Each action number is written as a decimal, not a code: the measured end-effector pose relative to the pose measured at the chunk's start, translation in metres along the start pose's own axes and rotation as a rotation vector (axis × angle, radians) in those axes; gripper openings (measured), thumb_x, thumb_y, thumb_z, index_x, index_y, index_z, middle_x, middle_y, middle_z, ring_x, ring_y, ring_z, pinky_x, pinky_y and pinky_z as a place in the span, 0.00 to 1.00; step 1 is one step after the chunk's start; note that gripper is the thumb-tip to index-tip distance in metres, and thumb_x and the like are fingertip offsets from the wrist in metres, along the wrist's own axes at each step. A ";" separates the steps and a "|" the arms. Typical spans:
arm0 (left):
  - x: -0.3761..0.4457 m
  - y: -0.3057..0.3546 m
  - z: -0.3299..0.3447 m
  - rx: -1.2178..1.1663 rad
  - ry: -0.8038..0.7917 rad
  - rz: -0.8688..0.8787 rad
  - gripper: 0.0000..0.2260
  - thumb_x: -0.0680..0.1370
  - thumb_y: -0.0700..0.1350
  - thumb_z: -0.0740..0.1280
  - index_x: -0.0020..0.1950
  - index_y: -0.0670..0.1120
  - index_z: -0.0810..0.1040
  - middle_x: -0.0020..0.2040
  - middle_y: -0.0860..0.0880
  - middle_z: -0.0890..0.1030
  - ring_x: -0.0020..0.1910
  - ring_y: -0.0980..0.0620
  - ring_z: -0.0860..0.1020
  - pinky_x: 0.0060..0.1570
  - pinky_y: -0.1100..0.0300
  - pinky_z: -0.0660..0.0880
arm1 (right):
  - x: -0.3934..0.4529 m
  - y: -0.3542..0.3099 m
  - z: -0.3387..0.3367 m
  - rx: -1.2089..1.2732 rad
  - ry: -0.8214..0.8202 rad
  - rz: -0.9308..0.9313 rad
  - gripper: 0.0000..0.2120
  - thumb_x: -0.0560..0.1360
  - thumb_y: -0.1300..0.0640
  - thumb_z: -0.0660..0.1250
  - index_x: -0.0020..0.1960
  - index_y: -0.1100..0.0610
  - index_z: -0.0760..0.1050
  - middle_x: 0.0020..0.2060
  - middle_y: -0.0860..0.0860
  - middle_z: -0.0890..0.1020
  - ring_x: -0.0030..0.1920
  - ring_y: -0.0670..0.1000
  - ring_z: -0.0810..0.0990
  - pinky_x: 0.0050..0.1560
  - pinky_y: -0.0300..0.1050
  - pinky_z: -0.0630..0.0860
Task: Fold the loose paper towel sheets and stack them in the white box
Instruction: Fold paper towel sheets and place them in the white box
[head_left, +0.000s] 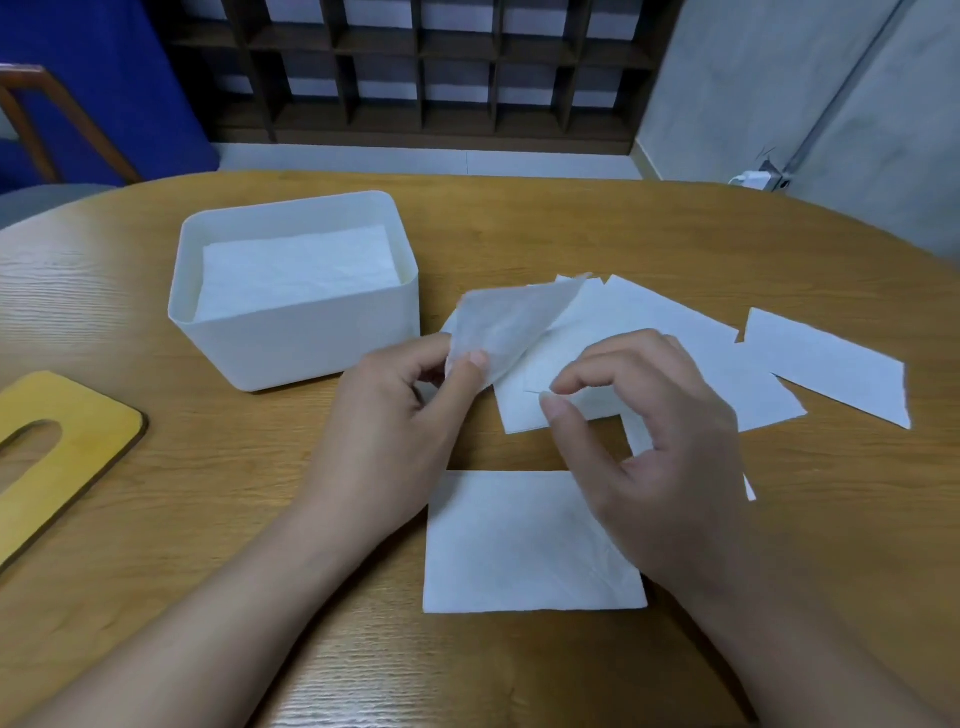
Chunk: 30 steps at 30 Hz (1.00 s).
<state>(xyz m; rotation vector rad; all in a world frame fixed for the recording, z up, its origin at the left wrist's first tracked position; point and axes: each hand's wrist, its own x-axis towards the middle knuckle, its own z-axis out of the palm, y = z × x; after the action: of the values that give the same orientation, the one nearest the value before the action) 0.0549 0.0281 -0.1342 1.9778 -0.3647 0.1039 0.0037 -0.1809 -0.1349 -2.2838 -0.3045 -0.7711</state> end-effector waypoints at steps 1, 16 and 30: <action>0.000 0.001 0.000 -0.026 -0.001 -0.006 0.19 0.88 0.48 0.67 0.40 0.42 0.77 0.33 0.47 0.71 0.34 0.56 0.66 0.35 0.59 0.63 | -0.001 0.002 0.001 -0.003 -0.020 0.011 0.04 0.79 0.60 0.78 0.52 0.55 0.85 0.51 0.47 0.84 0.57 0.52 0.83 0.56 0.57 0.78; -0.001 0.014 -0.019 -0.625 -0.055 -0.200 0.26 0.86 0.37 0.65 0.80 0.61 0.74 0.37 0.40 0.82 0.38 0.43 0.79 0.46 0.52 0.77 | 0.002 0.012 0.002 -0.014 -0.101 0.022 0.16 0.76 0.57 0.82 0.62 0.51 0.85 0.66 0.43 0.83 0.71 0.48 0.77 0.73 0.59 0.71; -0.003 0.001 -0.024 0.000 0.012 0.048 0.01 0.78 0.52 0.80 0.47 0.58 0.89 0.52 0.52 0.76 0.44 0.57 0.74 0.43 0.66 0.69 | 0.003 0.007 -0.007 0.188 -0.111 0.207 0.03 0.82 0.59 0.75 0.51 0.52 0.87 0.48 0.40 0.87 0.56 0.46 0.86 0.53 0.37 0.79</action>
<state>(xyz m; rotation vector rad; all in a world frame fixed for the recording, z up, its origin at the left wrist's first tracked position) 0.0543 0.0497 -0.1240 1.9676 -0.4043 0.1467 0.0059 -0.1902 -0.1326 -2.1423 -0.1789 -0.4897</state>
